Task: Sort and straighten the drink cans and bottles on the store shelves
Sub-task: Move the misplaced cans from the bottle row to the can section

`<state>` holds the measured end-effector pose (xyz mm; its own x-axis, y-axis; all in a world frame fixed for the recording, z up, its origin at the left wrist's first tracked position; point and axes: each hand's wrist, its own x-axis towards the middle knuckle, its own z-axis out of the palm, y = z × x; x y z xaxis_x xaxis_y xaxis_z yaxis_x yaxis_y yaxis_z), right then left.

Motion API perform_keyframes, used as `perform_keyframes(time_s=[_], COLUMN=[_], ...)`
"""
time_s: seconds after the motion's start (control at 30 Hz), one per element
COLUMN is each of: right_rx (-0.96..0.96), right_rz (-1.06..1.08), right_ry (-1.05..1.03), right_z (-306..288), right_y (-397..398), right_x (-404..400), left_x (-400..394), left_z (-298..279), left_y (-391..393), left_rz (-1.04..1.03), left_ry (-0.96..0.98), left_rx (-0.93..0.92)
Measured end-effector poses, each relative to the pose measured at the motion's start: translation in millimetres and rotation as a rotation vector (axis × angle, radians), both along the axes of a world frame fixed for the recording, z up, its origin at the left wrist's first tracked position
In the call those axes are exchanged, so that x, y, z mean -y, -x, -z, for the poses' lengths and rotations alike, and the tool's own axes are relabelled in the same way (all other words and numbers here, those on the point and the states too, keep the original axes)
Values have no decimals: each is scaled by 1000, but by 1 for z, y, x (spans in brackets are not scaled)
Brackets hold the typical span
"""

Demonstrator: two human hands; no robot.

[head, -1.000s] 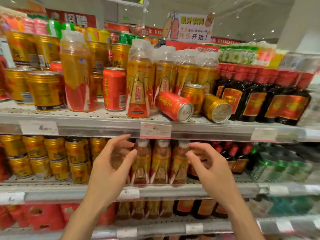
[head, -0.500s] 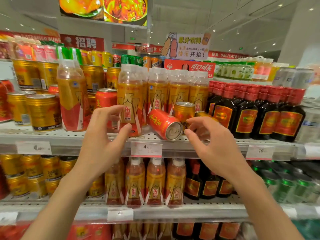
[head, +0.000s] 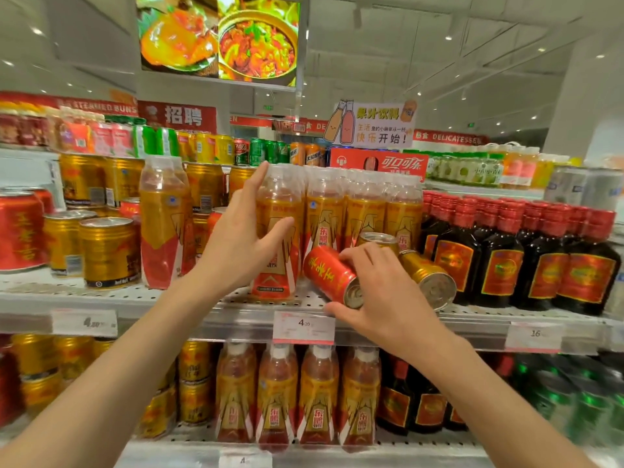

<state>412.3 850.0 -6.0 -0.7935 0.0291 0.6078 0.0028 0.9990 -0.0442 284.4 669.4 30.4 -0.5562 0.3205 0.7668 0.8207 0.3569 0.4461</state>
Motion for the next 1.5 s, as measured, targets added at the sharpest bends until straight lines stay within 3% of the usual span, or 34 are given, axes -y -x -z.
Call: perform_keyframes(time_s=[0.3,0.67,0.9,1.1,1.27,1.4,1.5], right_rx=[-95,-2,13,-51,49,41,-17], right_rz=[-240,-192,-189,3,223,254,226], right_ry=[185,-21,3,-31,-60,-2,71], right_z=[-38,-51,-47,-42,-14,3,7], right_y=[11,57,41,-1,-26,-32,-35], right_x=[-10,-10,-21,-51,-69,-75,-81], left_x=[0,1,2,-4,-31,-56,-60], left_z=[10,12,15,14,13,20,21], left_y=[8,9,6,-3,-22,-27,-24], left_rz=[85,105,63,-212,-140,-113,-138], left_ry=[-47,-33,-7,-15,163,345,377], left_rx=[-6,0,-24,-298,-589,-573,-557])
